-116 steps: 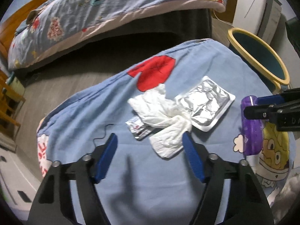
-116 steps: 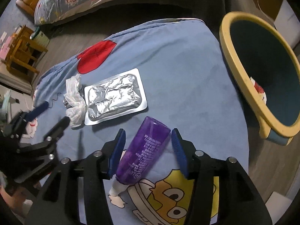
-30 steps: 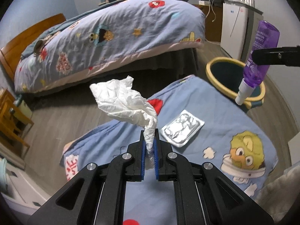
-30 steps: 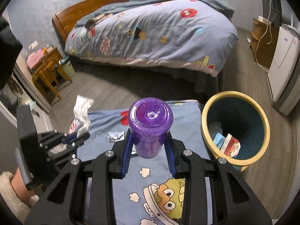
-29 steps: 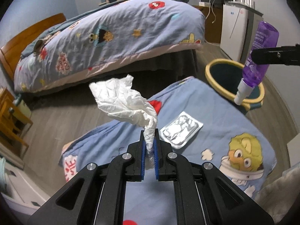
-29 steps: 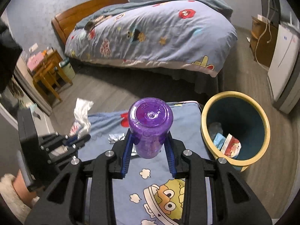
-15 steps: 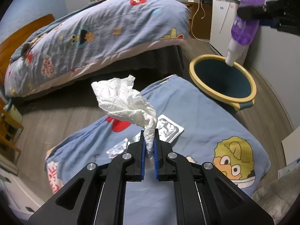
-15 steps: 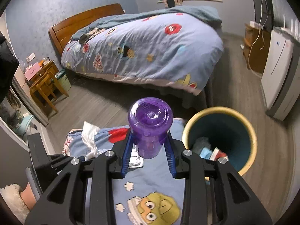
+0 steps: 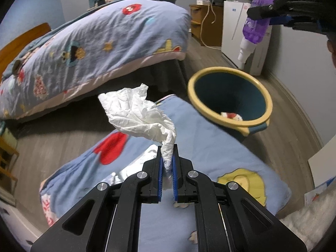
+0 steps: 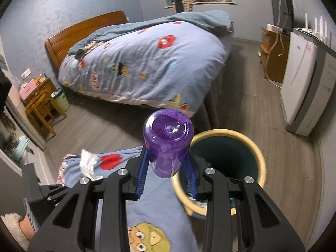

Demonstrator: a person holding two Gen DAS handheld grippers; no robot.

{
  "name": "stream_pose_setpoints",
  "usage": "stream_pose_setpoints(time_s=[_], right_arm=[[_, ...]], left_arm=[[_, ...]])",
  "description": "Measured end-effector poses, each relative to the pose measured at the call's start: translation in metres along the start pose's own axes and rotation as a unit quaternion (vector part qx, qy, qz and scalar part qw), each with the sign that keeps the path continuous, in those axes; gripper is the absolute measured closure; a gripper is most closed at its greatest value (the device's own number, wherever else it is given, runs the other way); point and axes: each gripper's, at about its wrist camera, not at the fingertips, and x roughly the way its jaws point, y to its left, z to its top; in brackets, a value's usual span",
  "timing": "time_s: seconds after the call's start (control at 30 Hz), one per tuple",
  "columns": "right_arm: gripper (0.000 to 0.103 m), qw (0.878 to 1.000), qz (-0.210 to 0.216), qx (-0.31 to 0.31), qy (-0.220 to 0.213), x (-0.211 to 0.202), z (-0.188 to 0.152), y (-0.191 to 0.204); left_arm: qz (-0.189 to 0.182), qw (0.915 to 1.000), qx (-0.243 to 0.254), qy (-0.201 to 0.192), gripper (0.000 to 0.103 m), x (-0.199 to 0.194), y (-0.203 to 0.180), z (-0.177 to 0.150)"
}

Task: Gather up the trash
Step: 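Carry the tissue and purple bottle over the bin with both grippers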

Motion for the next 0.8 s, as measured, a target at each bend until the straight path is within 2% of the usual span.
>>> stream_pose_setpoints(time_s=[0.57, 0.8], right_arm=[[0.071, 0.993, -0.082, 0.078, 0.018, 0.013, -0.01, -0.098], [0.071, 0.986, -0.088, 0.135, 0.044, 0.032, -0.025, -0.137]], left_arm=[[-0.072, 0.9968, 0.026, -0.023, 0.095, 0.01, -0.072, 0.054], [-0.085, 0.9943, 0.063, -0.012, 0.095, 0.035, -0.1, 0.064]])
